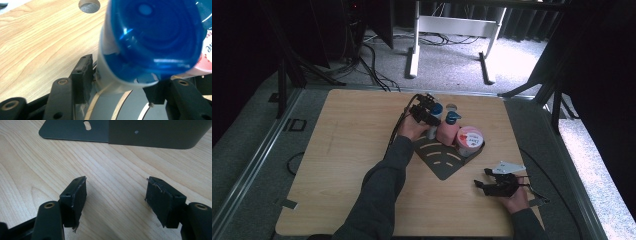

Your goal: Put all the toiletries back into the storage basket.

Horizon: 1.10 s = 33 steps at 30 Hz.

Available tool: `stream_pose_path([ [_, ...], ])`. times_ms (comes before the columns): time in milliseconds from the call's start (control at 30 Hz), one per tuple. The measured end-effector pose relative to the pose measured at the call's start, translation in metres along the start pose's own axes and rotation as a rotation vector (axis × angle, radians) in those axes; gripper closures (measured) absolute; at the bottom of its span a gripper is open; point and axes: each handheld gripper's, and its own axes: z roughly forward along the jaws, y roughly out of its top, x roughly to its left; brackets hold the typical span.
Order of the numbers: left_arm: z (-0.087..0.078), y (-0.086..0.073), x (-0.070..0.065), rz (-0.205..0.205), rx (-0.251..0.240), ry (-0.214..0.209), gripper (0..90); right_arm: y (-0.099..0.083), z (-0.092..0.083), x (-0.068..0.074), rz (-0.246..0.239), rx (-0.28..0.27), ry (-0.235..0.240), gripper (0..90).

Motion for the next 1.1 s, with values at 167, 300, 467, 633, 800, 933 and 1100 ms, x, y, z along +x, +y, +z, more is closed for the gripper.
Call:
stream_pose_path([
  [167, -0.006, -0.004, 0.002, -0.005, -0.007, 0.008, 41.9, 0.0, 0.0, 0.0, 0.001, -0.001, 0.0, 32.6],
  [300, -0.009, -0.006, 0.002, 0.001, -0.012, 0.01, 38.6, 0.0, 0.0, 0.0, 0.001, -0.001, 0.0, 32.6],
  [467, -0.012, -0.008, 0.0, 0.016, -0.009, 0.009, 36.4, 0.0, 0.0, 0.0, 0.001, 0.0, 0.0, 32.6],
  [633, -0.018, -0.01, -0.003, 0.039, -0.013, 0.018, 35.3, 0.0, 0.0, 0.0, 0.001, -0.001, 0.0, 32.6],
  [800, -0.027, -0.015, -0.003, 0.049, -0.053, 0.024, 35.1, 0.0, 0.0, 0.0, 0.001, -0.001, 0.0, 32.6],
  [933, -0.035, -0.022, -0.001, 0.044, -0.075, 0.035, 35.1, 0.0, 0.0, 0.0, 0.001, -0.001, 0.0, 32.6],
  [1100, -0.045, -0.028, 0.001, 0.053, -0.076, 0.045, 35.1, 0.0, 0.0, 0.0, 0.0, -0.001, 0.0, 32.6],
])
